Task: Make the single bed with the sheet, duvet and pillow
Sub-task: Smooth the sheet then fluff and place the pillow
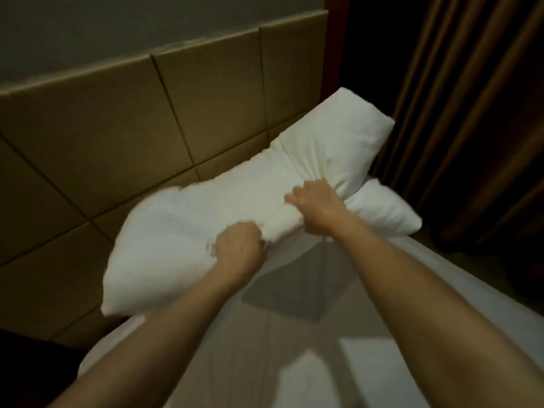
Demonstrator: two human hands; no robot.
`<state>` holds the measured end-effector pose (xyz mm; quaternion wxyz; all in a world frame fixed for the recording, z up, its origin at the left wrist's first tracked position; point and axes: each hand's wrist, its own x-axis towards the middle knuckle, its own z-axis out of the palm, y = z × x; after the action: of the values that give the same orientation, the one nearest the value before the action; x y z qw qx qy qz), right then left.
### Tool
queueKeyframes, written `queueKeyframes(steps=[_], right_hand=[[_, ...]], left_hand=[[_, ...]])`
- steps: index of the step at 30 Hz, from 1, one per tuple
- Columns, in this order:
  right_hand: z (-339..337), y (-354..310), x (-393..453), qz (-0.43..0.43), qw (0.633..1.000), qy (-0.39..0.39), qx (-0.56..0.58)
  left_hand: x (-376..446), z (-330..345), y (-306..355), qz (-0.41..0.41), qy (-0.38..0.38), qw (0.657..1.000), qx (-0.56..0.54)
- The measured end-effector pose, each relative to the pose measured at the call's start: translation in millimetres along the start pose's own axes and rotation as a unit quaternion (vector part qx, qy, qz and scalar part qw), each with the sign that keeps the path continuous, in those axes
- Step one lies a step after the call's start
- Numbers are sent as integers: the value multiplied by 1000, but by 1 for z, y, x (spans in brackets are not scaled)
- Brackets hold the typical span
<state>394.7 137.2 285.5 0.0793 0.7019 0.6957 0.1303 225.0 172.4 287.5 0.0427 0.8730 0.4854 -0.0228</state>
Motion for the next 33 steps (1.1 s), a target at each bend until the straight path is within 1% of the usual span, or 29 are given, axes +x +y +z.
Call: queueKeyframes(steps=[2, 3, 4, 5, 6, 7, 8, 9, 10, 11, 12, 14, 15, 19, 22, 25, 27, 29, 31, 33], right_hand=[[63, -3, -8, -14, 999, 41, 22], [101, -9, -17, -20, 997, 38, 63], [139, -16, -27, -26, 995, 15, 96], [176, -23, -37, -26, 991, -38, 126], [218, -28, -47, -27, 988, -68, 134], [256, -31, -58, -32, 988, -67, 138], [288, -31, -66, -30, 989, -42, 140], [309, -29, -74, -9, 988, -21, 153], [328, -30, -81, -9, 985, -11, 171], [344, -35, -92, -13, 983, 20, 180], [353, -38, -103, -14, 980, 34, 196], [364, -38, -112, -17, 981, 33, 189], [368, -39, -112, -22, 982, 48, 183], [365, -39, -99, -19, 979, 61, 193], [359, -36, -111, -19, 981, 31, 190], [362, -38, -125, -14, 981, 18, 192], [354, -40, -128, -8, 980, -4, 199], [347, -44, -131, -9, 980, -33, 194], [337, -43, -132, 3, 981, -65, 184], [324, -42, -129, 5, 982, -73, 174]], left_hand=[[0, 63, 21, -43, -33, 998, -17], [-3, 100, 30, -63, -65, 996, -22], [-5, 135, 38, -78, -100, 992, -19], [-4, 171, 47, -88, -119, 989, -10], [-1, 207, 56, -98, -124, 987, -7], [4, 240, 67, -116, -120, 986, -12], [12, 269, 77, -134, -117, 984, -13], [19, 293, 85, -149, -123, 981, -9], [20, 311, 93, -166, -141, 976, -4], [16, 324, 99, -172, -160, 972, 5], [9, 333, 103, -172, -166, 971, 13], [-1, 344, 108, -170, -144, 975, 14], [-2, 346, 108, -167, -135, 976, 16], [-2, 339, 102, -165, -125, 978, -4], [-12, 335, 108, -168, -141, 976, -20], [-24, 336, 112, -145, -159, 977, -6], [-27, 338, 108, -132, -168, 977, -11], [-32, 329, 106, -127, -197, 972, -9], [-32, 320, 102, -109, -206, 972, -36], [-35, 305, 97, -92, -225, 969, -52]])
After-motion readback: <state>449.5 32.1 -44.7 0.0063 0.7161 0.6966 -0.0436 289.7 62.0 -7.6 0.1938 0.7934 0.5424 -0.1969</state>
